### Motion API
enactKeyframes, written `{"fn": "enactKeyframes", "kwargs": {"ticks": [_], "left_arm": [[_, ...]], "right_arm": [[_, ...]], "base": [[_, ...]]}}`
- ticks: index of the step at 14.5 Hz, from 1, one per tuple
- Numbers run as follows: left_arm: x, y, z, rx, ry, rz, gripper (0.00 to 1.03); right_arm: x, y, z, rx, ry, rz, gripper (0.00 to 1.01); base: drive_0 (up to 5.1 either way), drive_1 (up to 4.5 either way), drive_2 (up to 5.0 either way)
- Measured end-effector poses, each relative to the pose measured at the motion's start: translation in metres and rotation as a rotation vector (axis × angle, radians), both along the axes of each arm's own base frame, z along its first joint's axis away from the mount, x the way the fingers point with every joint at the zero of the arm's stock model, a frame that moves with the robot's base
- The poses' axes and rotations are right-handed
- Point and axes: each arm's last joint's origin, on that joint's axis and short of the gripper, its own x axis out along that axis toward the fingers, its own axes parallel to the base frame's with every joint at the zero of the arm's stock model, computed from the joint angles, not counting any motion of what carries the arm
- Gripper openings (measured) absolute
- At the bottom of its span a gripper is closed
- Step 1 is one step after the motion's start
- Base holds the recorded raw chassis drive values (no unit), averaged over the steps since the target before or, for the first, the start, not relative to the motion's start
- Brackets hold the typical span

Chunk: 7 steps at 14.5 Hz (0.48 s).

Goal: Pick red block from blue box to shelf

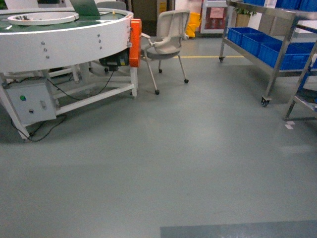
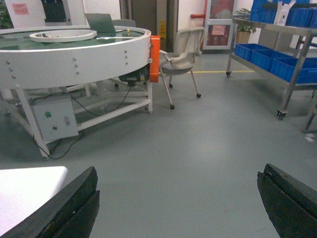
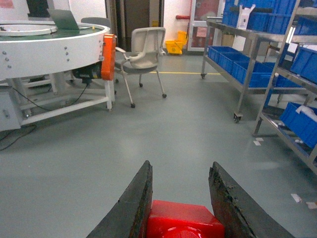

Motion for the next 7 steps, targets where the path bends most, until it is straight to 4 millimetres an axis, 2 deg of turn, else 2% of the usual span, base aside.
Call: {"fn": "enactKeyframes", "kwargs": {"ticks": [7], "left_arm": [[0.0000,0.0000,0.0004,0.000,-0.004,0.001,0.98]], "right_arm": [[0.0000,0.0000,0.0003,0.000,-0.003,0.000,0.28]], "base": [[0.0,4.26,-4.3]]}}
